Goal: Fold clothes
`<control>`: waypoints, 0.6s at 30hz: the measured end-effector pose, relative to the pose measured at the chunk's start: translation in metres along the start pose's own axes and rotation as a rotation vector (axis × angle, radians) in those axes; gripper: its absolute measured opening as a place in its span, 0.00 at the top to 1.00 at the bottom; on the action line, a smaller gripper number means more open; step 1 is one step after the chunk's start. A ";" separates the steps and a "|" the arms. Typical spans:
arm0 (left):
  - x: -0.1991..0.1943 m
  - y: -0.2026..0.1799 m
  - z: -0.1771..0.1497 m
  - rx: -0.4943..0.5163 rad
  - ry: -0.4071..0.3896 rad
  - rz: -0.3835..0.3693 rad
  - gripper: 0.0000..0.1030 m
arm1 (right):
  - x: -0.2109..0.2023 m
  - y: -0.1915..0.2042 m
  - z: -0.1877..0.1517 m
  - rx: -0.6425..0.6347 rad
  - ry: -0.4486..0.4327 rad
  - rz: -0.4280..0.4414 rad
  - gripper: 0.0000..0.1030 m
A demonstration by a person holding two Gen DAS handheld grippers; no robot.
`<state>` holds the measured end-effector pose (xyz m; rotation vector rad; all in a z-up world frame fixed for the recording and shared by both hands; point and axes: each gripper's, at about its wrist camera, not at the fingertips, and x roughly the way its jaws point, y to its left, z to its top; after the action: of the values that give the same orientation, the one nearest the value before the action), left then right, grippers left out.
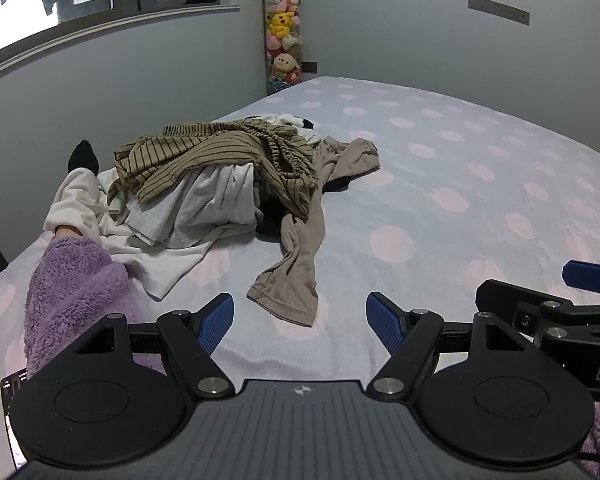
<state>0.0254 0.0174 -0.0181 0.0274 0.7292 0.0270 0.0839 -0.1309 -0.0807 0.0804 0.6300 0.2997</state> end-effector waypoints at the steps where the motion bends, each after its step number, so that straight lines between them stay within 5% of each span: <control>1: 0.003 0.002 0.002 -0.001 0.003 0.000 0.30 | 0.003 0.001 0.002 -0.001 0.002 0.004 0.04; 13: 0.050 0.033 0.029 0.020 0.037 0.026 0.31 | 0.063 0.007 0.034 -0.088 0.025 0.033 0.05; 18: 0.077 0.059 0.052 0.031 0.042 0.051 0.37 | 0.103 0.012 0.056 -0.107 0.060 0.054 0.18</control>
<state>0.1166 0.0786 -0.0285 0.0750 0.7705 0.0648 0.1925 -0.0881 -0.0921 -0.0143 0.6712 0.3882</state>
